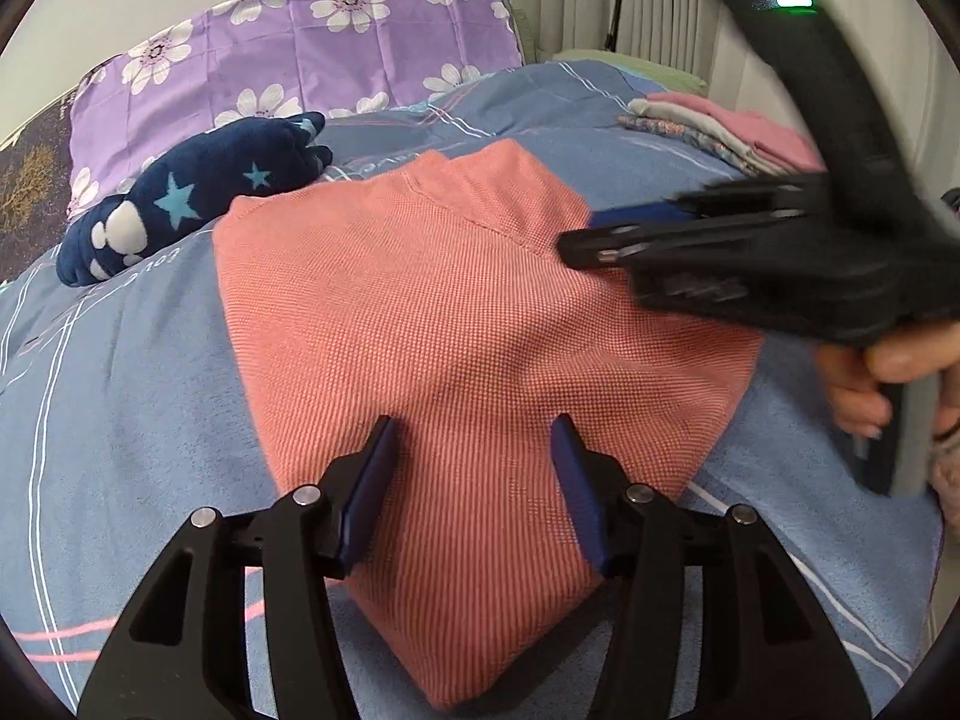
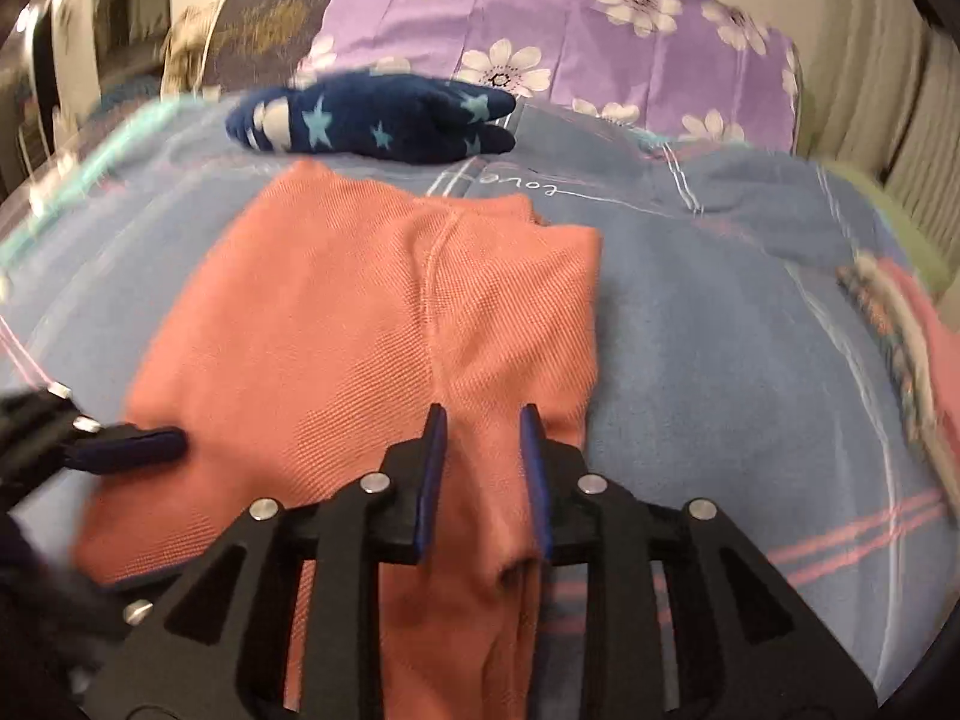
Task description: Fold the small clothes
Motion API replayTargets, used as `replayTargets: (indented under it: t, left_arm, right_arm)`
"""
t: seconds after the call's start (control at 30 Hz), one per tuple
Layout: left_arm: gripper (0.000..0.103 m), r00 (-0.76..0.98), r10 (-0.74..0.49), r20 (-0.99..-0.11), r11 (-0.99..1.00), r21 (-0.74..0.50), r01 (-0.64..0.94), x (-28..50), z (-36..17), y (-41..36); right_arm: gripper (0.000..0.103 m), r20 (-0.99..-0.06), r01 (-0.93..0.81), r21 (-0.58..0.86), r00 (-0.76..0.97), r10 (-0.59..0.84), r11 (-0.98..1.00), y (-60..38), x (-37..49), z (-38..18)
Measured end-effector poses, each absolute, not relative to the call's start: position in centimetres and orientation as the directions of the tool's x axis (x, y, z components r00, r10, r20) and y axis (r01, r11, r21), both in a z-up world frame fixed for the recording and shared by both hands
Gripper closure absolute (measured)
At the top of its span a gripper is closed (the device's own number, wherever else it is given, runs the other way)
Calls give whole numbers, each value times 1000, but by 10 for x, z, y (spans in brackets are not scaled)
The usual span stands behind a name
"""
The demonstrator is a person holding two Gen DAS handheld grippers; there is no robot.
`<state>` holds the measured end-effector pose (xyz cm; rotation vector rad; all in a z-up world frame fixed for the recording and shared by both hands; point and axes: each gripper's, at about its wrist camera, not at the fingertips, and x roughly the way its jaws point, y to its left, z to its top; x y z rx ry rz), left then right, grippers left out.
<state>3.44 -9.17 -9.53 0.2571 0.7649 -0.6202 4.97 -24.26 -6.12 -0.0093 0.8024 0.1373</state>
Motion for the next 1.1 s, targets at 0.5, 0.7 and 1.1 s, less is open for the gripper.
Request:
replayTargets:
  t: [0.5,0.7,1.1]
  left_arm:
    - [47,493,-435,-753,738,16,675,-3,-86,-80]
    - [34,561,-402,-724,814,-2,580,24,-66,-54]
    - [34,477,-479,-737,846,-242,475,87,-82,-27]
  right_arm:
    - [79,-766,-172,168,597,238,971,-253,-11,-79]
    - [58,-720,-129,220,647,251,967,-280,-4,-58]
    - [37,-732,-79,390,578,361,918,-324,41,-73]
